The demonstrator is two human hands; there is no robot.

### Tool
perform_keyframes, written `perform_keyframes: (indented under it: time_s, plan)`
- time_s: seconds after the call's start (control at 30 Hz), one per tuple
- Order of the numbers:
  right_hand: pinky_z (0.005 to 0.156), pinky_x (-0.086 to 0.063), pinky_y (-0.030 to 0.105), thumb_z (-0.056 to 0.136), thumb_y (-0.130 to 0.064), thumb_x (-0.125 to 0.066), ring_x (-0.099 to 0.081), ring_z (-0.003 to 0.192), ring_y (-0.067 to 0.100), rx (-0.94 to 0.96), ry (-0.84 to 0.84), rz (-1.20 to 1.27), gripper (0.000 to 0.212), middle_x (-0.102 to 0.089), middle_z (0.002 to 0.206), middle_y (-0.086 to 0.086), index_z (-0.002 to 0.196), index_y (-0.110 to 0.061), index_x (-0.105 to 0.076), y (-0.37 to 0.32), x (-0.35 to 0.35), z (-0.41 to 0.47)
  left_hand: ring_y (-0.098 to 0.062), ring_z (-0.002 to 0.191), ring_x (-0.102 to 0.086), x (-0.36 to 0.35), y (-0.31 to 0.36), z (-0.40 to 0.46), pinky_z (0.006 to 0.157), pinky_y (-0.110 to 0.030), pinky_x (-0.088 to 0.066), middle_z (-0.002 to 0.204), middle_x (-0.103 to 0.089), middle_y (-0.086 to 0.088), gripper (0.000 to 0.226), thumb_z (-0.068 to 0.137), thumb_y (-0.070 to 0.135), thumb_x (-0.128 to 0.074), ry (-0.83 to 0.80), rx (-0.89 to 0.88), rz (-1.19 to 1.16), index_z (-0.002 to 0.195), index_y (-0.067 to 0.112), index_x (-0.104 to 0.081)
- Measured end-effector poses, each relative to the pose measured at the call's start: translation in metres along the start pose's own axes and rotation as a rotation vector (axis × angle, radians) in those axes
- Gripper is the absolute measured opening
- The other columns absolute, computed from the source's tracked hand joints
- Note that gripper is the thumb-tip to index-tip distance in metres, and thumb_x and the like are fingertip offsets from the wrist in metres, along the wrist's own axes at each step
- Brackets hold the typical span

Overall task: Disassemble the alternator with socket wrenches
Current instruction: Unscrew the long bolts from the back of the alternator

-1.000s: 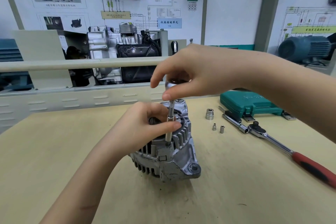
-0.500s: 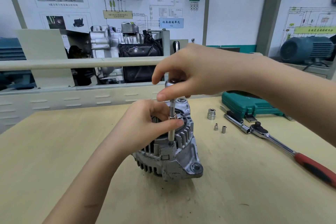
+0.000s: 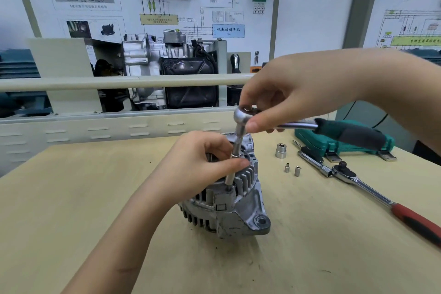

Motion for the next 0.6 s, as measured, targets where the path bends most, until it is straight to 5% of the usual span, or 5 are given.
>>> perform_keyframes:
  time_s: [0.2, 0.4, 0.5, 0.6]
  plan:
    - [0.072, -0.044, 0.024, 0.086, -0.031, -0.055, -0.052, 0.07, 0.003, 0.124, -0.044, 0.035, 0.013, -0.06, 0.076, -0.015, 0.097, -0.037, -0.058, -0.013, -0.003, 0.006, 0.008, 0.076, -0.063, -0.001, -0.001, -0.001, 0.068, -0.004, -0.043, 0.079, -0.07, 0.022, 0.017, 0.064, 0.045, -0.063, -0.105, 0.014, -0.056, 0.077, 0.036, -0.068]
    - [0.09, -0.048, 0.025, 0.076, -0.042, -0.058, -0.06, 0.091, -0.006, 0.052, 0.009, 0.063, 0.037, -0.065, 0.099, -0.019, 0.111, -0.031, -0.059, -0.004, 0.003, 0.012, 0.004, 0.073, -0.064, 0.001, -0.007, 0.0, 0.067, -0.009, -0.047, 0.076, -0.071, 0.018, 0.023, 0.061, 0.047, -0.064, -0.077, 0.031, -0.07, 0.076, 0.031, -0.07]
    - [0.082, -0.053, 0.035, 0.066, -0.054, -0.055, -0.065, 0.077, -0.001, 0.028, 0.048, 0.026, 0.044, -0.071, 0.083, -0.011, 0.097, -0.024, -0.065, -0.005, 0.006, 0.012, 0.007, 0.067, -0.061, 0.001, -0.007, 0.001, 0.064, -0.003, -0.041, 0.067, -0.067, 0.021, 0.021, 0.061, 0.045, -0.064, -0.051, 0.025, -0.052, 0.07, 0.027, -0.069]
    - [0.058, -0.053, 0.019, 0.065, -0.06, -0.051, -0.063, 0.055, 0.001, 0.008, 0.091, -0.004, 0.048, -0.068, 0.062, -0.011, 0.085, -0.018, -0.065, -0.003, 0.006, 0.014, 0.006, 0.059, -0.055, 0.004, -0.009, 0.002, 0.059, -0.004, -0.038, 0.055, -0.06, 0.02, 0.022, 0.067, 0.038, -0.071, 0.0, 0.019, 0.011, 0.059, 0.019, -0.064]
Point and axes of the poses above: each hand's wrist, its own z-axis towards the middle knuckle, its own x-axis out of the back of the hand, y = z × x, the point moved 10 cm from there along z, towards the middle knuckle
